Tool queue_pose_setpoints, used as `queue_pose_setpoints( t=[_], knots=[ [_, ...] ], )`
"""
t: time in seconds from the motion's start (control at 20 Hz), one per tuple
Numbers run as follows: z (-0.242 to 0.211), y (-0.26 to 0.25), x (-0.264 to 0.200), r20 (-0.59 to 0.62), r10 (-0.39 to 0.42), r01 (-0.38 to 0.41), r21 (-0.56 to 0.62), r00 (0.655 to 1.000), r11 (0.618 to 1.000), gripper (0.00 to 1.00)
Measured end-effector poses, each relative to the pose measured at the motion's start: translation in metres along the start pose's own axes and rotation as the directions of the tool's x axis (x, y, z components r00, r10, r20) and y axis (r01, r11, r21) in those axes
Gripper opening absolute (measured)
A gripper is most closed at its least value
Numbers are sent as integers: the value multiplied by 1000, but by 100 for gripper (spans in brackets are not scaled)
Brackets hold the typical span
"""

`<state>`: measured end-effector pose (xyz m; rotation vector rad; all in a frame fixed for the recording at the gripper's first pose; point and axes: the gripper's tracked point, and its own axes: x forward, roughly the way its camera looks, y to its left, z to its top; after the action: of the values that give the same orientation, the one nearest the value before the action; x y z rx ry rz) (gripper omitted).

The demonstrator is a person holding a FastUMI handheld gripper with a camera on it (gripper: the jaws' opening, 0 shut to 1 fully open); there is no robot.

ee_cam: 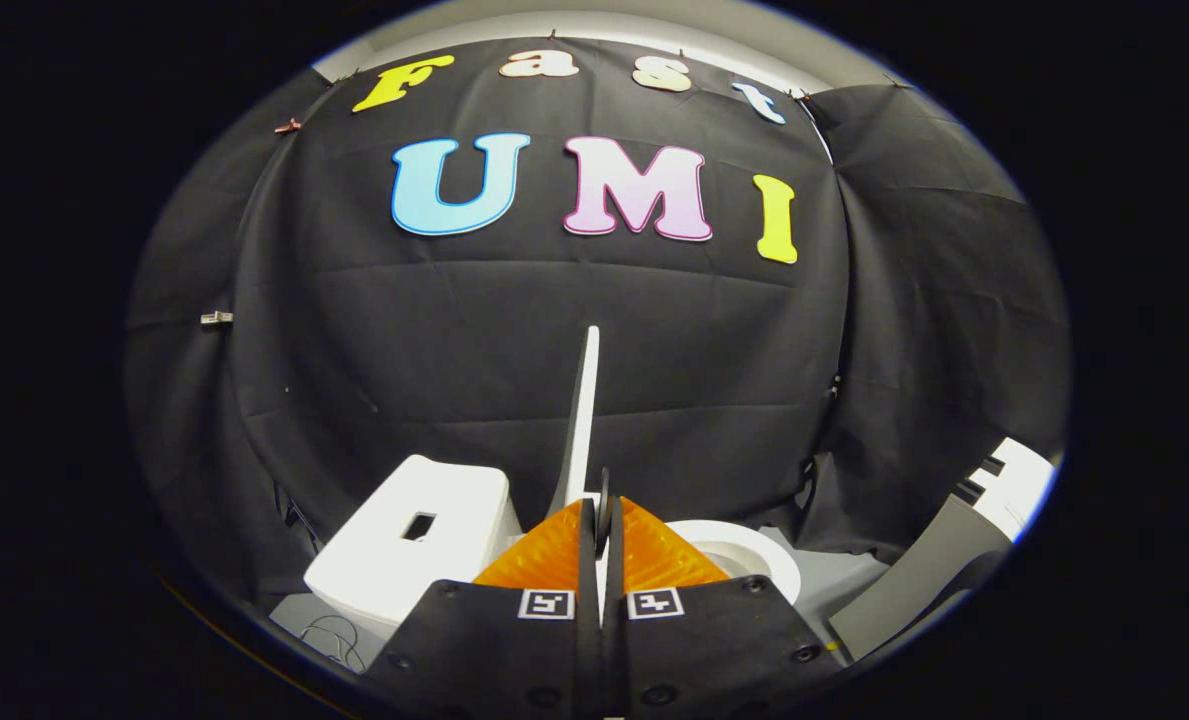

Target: Open the toilet lid.

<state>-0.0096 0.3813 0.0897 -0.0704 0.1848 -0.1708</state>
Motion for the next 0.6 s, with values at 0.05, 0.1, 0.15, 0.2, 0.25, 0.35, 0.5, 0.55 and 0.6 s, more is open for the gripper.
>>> queue_pose_setpoints(
  t=[0.05, 0.1, 0.15, 0.2, 0.25, 0.35, 0.5, 0.55, 0.6],
  knots=[
    [0, 10, -2, 5, -1, 1, -13, 1000, 1000, 5],
    [1, 19, -3, 9, -3, 3, -37, 1000, 999, 5],
    [1, 29, -3, 20, -8, 9, -66, 1000, 998, 5],
    [1, 35, -5, 25, -9, 11, -81, 1000, 997, 5],
    [2, 43, -5, 36, -7, 10, -89, 999, 996, 5],
    [1, 59, -5, 42, 5, -1, -97, 999, 995, 5],
    [-2, 88, -9, 53, 31, -23, -140, 998, 990, 5],
    [-4, 96, -10, 57, 41, -32, -150, 998, 988, 5],
    [-4, 103, -11, 63, 51, -40, -158, 997, 987, 5]
  ],
)
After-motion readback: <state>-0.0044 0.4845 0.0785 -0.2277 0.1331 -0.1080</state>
